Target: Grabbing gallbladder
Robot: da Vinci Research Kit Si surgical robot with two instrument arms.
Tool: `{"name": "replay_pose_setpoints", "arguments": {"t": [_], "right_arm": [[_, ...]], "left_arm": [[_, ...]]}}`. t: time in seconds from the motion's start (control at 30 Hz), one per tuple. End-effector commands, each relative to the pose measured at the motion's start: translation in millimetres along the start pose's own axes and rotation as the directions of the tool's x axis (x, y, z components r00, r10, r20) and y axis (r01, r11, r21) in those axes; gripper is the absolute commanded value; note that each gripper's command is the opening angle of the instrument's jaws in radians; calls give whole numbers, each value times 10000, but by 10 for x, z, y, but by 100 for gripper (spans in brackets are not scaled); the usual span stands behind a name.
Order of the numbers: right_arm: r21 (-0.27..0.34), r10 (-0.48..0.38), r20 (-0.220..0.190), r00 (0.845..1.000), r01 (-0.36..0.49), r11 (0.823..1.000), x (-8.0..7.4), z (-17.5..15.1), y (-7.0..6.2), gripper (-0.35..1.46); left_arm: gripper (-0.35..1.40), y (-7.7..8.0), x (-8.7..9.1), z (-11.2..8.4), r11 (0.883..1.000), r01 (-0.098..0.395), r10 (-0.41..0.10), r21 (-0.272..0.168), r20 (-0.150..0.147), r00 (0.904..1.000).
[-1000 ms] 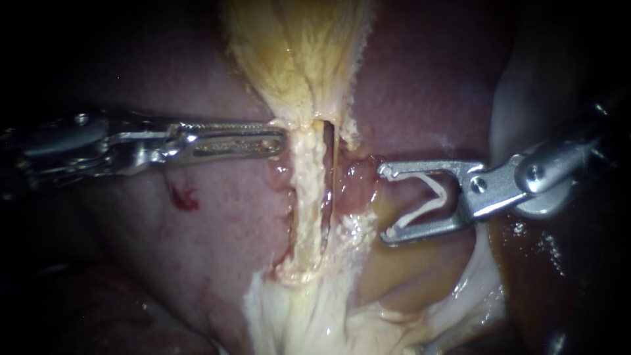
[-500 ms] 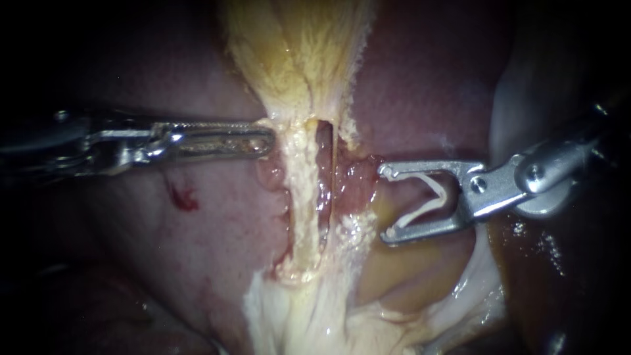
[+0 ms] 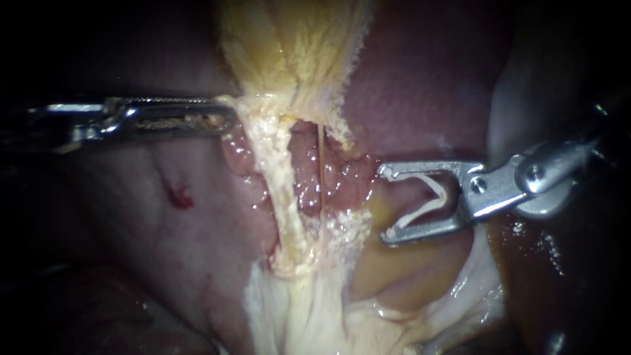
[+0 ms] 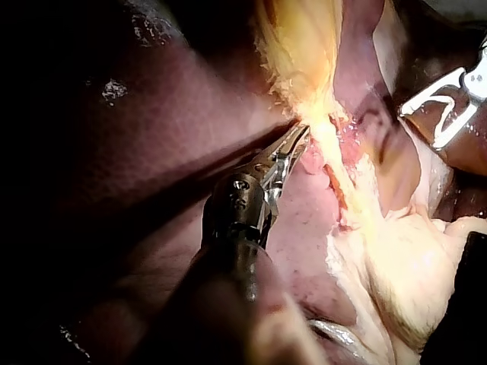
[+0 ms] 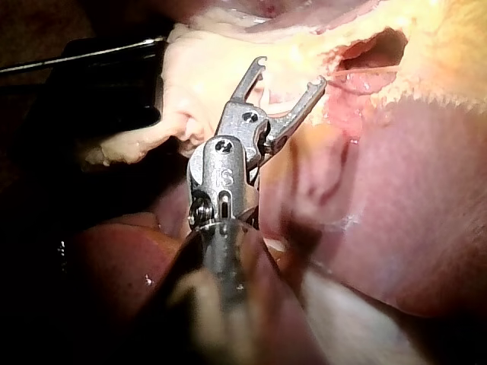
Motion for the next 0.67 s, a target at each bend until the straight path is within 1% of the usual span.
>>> {"name": "replay_pose_setpoints", "arguments": {"t": [0.03, 0.17, 0.67], "right_arm": [[2, -1, 1, 10000, 1, 10000, 0, 0, 0, 50], [1, -1, 2, 10000, 1, 10000, 0, 0, 0, 50], [2, -1, 1, 10000, 1, 10000, 0, 0, 0, 50]], "left_arm": [[-35, 0, 0, 0, 10000, -6, 6, -57, 7, 10000], [-35, 0, 0, 0, 9998, -5, 6, -211, 48, 10000], [-35, 1, 1, -1, 9998, 20, -19, -218, 41, 10000]]}}
